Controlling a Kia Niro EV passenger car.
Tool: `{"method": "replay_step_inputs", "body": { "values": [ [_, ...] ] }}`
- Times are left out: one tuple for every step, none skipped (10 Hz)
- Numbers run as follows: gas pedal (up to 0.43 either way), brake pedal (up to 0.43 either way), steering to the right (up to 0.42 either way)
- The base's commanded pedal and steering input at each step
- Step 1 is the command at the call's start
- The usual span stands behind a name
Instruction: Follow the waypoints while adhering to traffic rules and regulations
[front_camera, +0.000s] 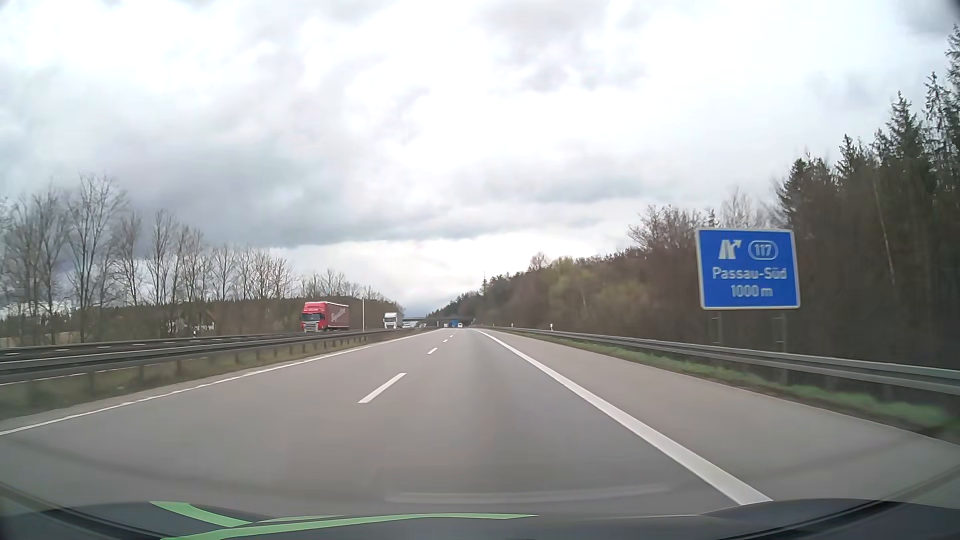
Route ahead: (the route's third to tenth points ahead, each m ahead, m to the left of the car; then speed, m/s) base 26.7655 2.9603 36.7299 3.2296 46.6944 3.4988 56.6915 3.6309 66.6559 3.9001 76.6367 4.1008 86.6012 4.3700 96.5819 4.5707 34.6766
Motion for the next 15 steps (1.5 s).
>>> {"method": "replay_step_inputs", "body": {
  "values": [
    [0.449, 0.000, -0.004],
    [0.449, 0.000, -0.004],
    [0.449, 0.000, -0.004],
    [0.449, 0.000, -0.004],
    [0.449, 0.000, -0.005],
    [0.449, 0.000, -0.004],
    [0.449, 0.000, -0.005],
    [0.449, 0.000, -0.005],
    [0.449, 0.000, -0.004],
    [0.449, 0.000, -0.004],
    [0.449, 0.000, -0.004],
    [0.449, 0.000, -0.004],
    [0.449, 0.000, -0.004],
    [0.449, 0.000, -0.004],
    [0.449, 0.000, -0.004]
  ]
}}
